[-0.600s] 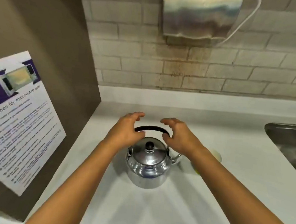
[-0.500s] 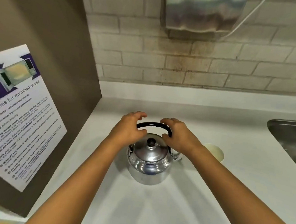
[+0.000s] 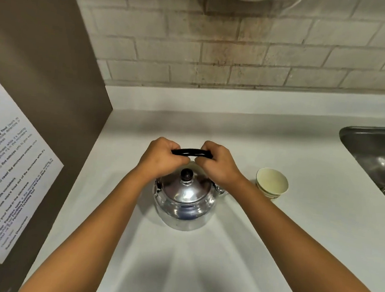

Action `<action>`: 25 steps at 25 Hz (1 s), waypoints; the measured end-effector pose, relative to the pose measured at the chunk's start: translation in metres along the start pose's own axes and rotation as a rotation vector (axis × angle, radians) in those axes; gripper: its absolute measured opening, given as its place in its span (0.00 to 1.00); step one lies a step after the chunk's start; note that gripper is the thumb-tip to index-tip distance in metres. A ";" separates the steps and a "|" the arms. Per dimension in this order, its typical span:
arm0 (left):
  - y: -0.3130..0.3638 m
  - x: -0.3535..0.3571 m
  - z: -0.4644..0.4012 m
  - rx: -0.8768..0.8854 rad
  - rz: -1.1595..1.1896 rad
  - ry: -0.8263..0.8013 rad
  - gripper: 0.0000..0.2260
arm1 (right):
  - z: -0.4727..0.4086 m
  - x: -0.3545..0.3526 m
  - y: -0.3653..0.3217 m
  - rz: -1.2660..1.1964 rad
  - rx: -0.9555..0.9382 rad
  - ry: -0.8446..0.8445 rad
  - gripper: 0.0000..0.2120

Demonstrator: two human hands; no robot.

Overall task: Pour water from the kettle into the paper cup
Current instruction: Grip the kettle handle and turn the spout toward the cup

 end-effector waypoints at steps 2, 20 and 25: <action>0.003 -0.006 0.003 -0.005 0.023 0.026 0.14 | 0.003 -0.003 -0.007 -0.026 -0.012 0.020 0.12; 0.068 -0.049 0.018 0.089 0.126 0.134 0.15 | 0.108 -0.027 0.051 -0.196 0.322 0.355 0.28; 0.087 -0.038 0.025 0.116 0.048 0.129 0.13 | 0.113 -0.021 0.047 -0.337 0.304 0.225 0.30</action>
Point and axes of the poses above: each hand's wrist, its own z-axis away from the middle knuckle, its own x-axis out of the palm, y = z × x, the point moved 10 cm from there along -z, towards the middle knuckle, and after that the axes turned 6 degrees about y, right-handed, at the moved point
